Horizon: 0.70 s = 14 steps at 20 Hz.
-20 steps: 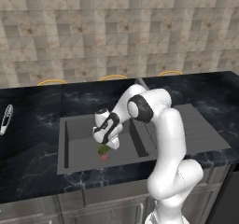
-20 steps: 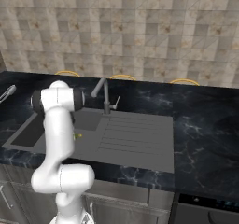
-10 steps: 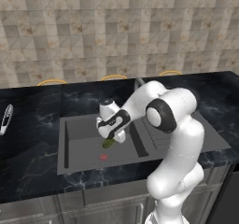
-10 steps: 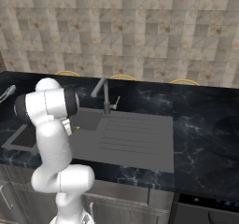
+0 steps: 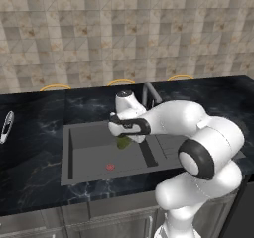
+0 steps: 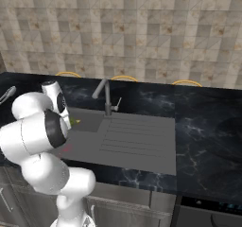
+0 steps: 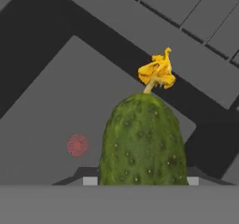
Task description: Turn on the sink faucet. Then move the cucumber from the counter to the sink. Turn off the sink. Move the vegetable from the sink to the pot next to the stove. Finally move the pot to the front center burner.
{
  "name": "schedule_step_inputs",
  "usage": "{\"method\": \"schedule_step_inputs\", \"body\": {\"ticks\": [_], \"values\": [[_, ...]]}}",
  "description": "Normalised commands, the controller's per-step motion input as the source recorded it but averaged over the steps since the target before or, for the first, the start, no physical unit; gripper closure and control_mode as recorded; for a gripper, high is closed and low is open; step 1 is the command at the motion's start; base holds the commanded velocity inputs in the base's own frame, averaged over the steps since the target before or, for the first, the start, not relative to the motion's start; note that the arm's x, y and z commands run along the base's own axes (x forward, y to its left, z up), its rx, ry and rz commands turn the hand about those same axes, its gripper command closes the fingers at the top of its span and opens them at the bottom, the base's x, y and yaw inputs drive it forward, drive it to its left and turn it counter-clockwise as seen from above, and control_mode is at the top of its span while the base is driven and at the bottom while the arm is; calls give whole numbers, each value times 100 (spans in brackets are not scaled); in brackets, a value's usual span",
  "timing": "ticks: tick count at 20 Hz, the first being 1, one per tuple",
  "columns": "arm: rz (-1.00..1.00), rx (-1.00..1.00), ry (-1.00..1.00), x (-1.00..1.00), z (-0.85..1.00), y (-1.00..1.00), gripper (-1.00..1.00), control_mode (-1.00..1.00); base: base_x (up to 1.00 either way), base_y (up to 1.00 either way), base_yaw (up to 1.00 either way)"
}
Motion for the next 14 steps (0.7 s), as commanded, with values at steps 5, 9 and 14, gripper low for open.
{"method": "schedule_step_inputs", "body": {"ticks": [5,9,14], "values": [[4,0,0,-54,85,-34,100,-100,0,0,0],[11,0,2,-46,76,-35,100,-100,0,0,0],[12,0,4,-39,59,-30,100,-100,0,0,0]]}}
